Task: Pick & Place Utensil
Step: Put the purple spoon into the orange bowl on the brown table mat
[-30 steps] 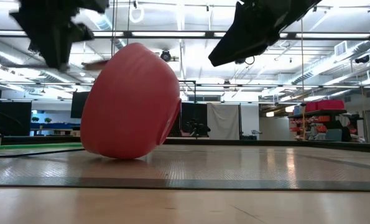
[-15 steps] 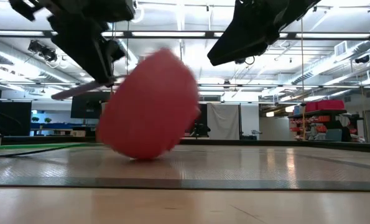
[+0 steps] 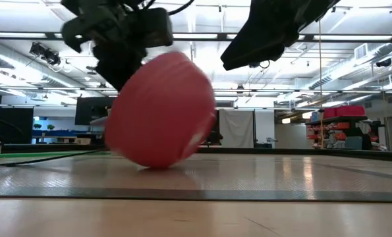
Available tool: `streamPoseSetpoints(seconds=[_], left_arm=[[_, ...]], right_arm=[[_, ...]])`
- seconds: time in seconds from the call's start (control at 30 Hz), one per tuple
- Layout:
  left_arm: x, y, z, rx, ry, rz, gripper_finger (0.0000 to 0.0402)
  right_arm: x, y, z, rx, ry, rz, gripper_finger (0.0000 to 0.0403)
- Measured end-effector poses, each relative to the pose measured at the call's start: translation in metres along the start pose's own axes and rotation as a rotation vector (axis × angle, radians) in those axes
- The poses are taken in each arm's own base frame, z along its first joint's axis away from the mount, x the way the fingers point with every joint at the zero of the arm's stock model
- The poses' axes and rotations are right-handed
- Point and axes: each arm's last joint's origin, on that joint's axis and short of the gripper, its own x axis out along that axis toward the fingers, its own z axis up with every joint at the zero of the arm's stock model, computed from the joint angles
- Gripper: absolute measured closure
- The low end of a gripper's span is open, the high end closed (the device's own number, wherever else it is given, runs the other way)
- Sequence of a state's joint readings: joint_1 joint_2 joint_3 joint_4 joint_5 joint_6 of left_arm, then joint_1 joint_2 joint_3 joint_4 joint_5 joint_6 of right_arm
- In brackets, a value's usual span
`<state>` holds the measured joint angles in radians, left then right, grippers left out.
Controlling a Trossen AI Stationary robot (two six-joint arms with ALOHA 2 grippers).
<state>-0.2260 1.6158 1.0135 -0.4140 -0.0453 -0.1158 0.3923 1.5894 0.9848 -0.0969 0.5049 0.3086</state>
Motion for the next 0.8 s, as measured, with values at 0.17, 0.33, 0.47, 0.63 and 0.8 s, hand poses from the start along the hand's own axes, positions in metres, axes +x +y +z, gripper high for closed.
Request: streamPoseSetpoints(seconds=[0.17, 0.33, 0.47, 0.63, 0.8], left_arm=[[0.012, -0.003, 0.017, 0.033, 0.018, 0.003, 0.0338], [0.028, -0.004, 0.029, 0.051, 0.089, 0.011, 0.0338], [0.038, -0.005, 0.037, 0.056, 0.125, 0.009, 0.0338], [0.044, -0.009, 0.052, 0.077, 0.118, -0.014, 0.0338], [0.050, -0.011, 0.055, 0.075, 0.132, -0.044, 0.0337]], right_arm=[[0.000, 0.000, 0.000, 0.001, 0.002, 0.000, 0.0232], [0.000, 0.000, -0.001, 0.018, 0.017, 0.020, 0.0232], [0.000, 0.001, -0.003, 0.016, 0.041, 0.051, 0.0232], [0.000, 0.000, -0.006, -0.001, 0.078, 0.056, 0.0232], [-0.001, -0.001, -0.011, 0.000, 0.129, 0.048, 0.0232]])
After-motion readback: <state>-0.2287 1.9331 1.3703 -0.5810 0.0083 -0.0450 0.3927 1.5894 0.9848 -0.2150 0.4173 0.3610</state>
